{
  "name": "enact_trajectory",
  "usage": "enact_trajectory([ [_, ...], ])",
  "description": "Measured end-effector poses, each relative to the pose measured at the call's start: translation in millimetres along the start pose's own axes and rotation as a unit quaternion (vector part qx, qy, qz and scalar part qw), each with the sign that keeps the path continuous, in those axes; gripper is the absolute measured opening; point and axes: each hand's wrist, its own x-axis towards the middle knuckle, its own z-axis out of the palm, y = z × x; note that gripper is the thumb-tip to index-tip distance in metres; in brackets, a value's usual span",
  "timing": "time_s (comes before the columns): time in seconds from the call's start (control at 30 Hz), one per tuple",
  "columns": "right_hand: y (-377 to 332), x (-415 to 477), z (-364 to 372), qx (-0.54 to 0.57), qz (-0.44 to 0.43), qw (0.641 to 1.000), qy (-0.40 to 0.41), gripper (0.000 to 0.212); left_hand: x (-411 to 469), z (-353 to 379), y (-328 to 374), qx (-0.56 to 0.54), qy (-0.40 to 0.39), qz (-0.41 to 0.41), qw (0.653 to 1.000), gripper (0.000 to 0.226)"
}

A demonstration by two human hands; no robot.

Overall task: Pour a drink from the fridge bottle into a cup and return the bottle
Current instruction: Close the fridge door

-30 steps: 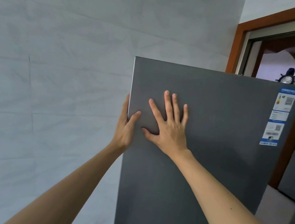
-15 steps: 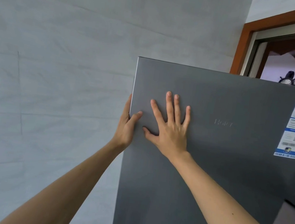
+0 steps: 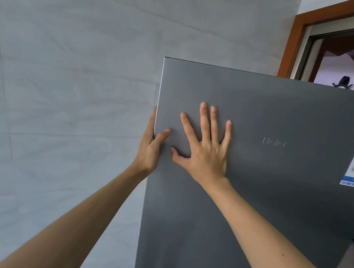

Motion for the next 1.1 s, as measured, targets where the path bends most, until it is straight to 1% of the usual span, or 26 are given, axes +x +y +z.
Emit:
enact_trajectory([
  [0.13, 0, 0, -1, 0.0, 0.0, 1.0, -0.003, 0.08, 2, -1, -3, 0.005, 0.002, 0.002, 1.0, 0.065],
  [0.33, 0, 0, -5, 0.001, 0.007, 1.0, -0.029, 0.081, -8, 4, 14, 0.023, 0.006, -0.017, 1.0, 0.053],
  [0.43, -2, 1, -12, 0.01, 0.007, 0.997, -0.071, 0.08, -19, -2, 18, 0.089, -0.012, -0.033, 0.995, 0.062],
  [0.5, -4, -2, -19, 0.013, 0.003, 0.995, -0.099, 0.077, -29, -7, 23, 0.143, -0.026, -0.061, 0.987, 0.075],
  [0.57, -1, -13, -25, 0.01, -0.017, 0.992, -0.125, 0.077, -44, -11, 30, 0.201, -0.041, -0.092, 0.974, 0.078],
  [0.67, 7, -34, -35, 0.032, -0.051, 0.982, -0.179, 0.079, -70, -20, 38, 0.307, -0.089, -0.128, 0.939, 0.082],
  [0.73, 9, -46, -46, 0.051, -0.055, 0.971, -0.225, 0.077, -86, -27, 38, 0.384, -0.124, -0.147, 0.903, 0.085],
  [0.8, 7, -58, -61, 0.076, -0.047, 0.956, -0.28, 0.074, -101, -33, 39, 0.45, -0.147, -0.162, 0.866, 0.083],
  [0.87, 7, -72, -79, 0.104, -0.036, 0.931, -0.349, 0.071, -119, -31, 43, 0.493, -0.178, -0.172, 0.834, 0.084],
  [0.97, 12, -95, -105, 0.106, -0.021, 0.885, -0.452, 0.072, -145, -23, 51, 0.54, -0.214, -0.186, 0.792, 0.082],
  [1.03, 18, -108, -120, 0.099, -0.009, 0.849, -0.519, 0.074, -157, -17, 55, 0.562, -0.23, -0.193, 0.771, 0.079],
  [1.1, 25, -122, -134, 0.094, -0.002, 0.821, -0.564, 0.074, -168, -10, 57, 0.581, -0.244, -0.188, 0.753, 0.075],
])
